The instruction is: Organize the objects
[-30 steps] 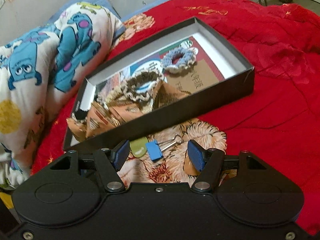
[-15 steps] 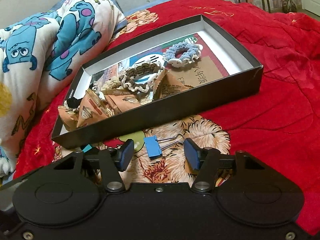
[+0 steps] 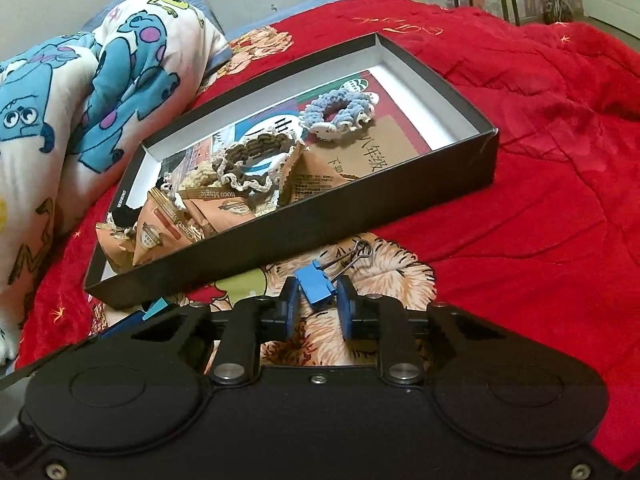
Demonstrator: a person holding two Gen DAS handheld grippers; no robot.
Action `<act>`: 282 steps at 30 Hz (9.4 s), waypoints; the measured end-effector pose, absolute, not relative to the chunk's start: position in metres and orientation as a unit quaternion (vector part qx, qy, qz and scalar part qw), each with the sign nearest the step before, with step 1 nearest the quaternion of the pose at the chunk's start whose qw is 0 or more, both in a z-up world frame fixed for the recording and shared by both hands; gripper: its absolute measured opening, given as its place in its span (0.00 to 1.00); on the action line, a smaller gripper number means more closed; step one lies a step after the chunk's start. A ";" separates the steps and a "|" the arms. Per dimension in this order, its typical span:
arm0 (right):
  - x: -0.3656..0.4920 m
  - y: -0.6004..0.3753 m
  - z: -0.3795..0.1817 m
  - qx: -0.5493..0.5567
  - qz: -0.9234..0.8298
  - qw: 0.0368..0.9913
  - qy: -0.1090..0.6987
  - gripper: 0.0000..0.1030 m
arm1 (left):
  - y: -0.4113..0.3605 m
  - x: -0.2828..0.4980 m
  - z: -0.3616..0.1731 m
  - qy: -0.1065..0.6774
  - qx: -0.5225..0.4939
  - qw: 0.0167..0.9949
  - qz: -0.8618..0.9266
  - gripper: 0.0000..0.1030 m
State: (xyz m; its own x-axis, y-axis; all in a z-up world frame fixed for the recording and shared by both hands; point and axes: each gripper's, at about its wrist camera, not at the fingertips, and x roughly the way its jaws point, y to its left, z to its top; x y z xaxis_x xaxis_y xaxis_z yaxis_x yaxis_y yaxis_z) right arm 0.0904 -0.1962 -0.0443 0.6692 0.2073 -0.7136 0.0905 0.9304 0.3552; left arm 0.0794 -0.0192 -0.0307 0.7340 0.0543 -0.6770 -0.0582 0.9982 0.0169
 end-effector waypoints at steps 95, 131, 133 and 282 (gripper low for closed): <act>0.082 -0.210 0.012 0.264 0.123 0.922 0.256 0.15 | -0.029 0.053 0.016 0.211 -0.043 0.975 -0.058 0.31; 0.229 -0.197 -0.027 0.262 0.127 0.913 0.285 0.15 | -0.005 0.224 -0.010 0.282 -0.049 0.955 -0.075 0.32; 0.231 -0.197 -0.031 0.268 0.129 0.910 0.289 0.15 | -0.004 0.225 -0.013 0.286 -0.058 0.954 -0.075 0.32; 0.044 -0.208 0.017 0.051 0.048 0.928 0.366 1.00 | -0.005 0.051 0.015 0.426 0.002 0.904 -0.045 1.00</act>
